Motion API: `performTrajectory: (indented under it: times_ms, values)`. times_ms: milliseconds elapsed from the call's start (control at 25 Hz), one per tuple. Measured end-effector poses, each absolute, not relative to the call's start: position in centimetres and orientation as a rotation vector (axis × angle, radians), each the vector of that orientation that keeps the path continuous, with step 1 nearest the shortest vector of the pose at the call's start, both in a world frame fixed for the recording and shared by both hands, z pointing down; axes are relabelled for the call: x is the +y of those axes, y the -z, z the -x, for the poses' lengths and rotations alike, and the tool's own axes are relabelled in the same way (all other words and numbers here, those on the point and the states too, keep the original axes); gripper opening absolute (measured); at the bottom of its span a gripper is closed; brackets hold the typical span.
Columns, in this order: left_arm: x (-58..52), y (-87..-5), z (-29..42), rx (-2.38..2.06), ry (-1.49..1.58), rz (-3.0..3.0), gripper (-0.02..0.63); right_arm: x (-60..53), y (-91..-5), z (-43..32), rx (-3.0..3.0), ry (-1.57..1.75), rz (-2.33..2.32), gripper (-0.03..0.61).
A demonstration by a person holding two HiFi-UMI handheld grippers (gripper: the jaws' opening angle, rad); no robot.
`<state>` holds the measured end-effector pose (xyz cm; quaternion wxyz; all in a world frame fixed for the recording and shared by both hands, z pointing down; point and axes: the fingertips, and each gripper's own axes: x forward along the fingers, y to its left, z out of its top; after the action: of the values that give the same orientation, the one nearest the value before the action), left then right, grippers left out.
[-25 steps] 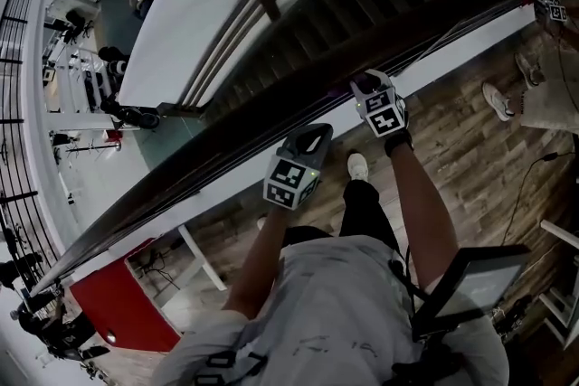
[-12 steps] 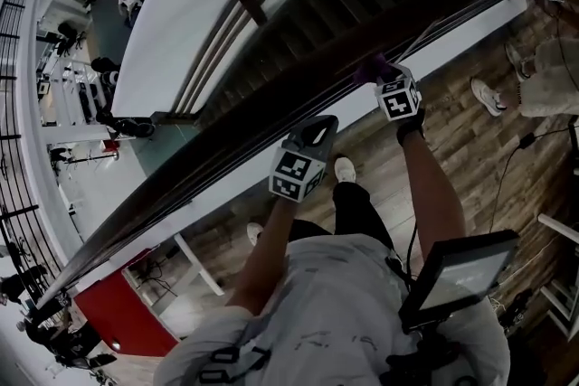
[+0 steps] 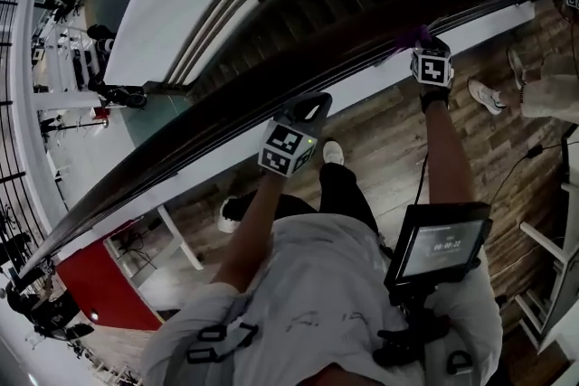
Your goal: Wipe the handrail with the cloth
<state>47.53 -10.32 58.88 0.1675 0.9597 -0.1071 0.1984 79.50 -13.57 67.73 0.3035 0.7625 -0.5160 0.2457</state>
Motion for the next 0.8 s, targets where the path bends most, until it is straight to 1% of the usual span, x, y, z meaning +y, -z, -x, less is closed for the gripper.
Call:
performTrajectory:
  times_ms: [80, 160, 240, 320, 400, 520, 640, 800]
  values:
    - [-10.3, -59.0, -46.8, -0.318, -0.553, -2.725, 0.0, -12.7, -67.8, -80.0, -1.337, -0.656, -2.013, 0.091]
    - [-10.2, -58.8, -45.7, -0.33, -0.536, -2.709, 0.0, -11.5, -68.1, -79.0, -1.335, -0.678, -2.024, 0.091]
    - [-10.4, -58.3, -44.1, -0.352, -0.527, -2.695, 0.0, -10.9, -68.8, -76.2, -1.376, -0.709, -2.025, 0.091]
    - [-10.5, -58.4, -41.6, -0.386, -0.536, -2.692, 0.0, -10.8, -70.9, -71.6, -1.449, -0.735, -1.97, 0.091]
    - [-10.1, -59.0, -38.1, -0.424, -0.56, -2.694, 0.0, -10.1, -72.9, -65.5, -1.505, -0.757, -1.901, 0.091]
    - [-9.4, -59.3, -31.4, -0.513, -0.576, -2.671, 0.0, -9.2, -74.7, -53.6, -1.623, -0.784, -1.782, 0.091]
    - [-9.6, -59.9, -23.0, -0.694, -0.532, -2.584, 0.0, -10.4, -77.0, -40.0, -1.787, -0.76, -1.552, 0.091]
    - [-9.7, -62.1, -11.4, -0.95, -0.495, -2.428, 0.0, -11.8, -78.8, -22.7, -1.976, -0.646, -1.188, 0.091]
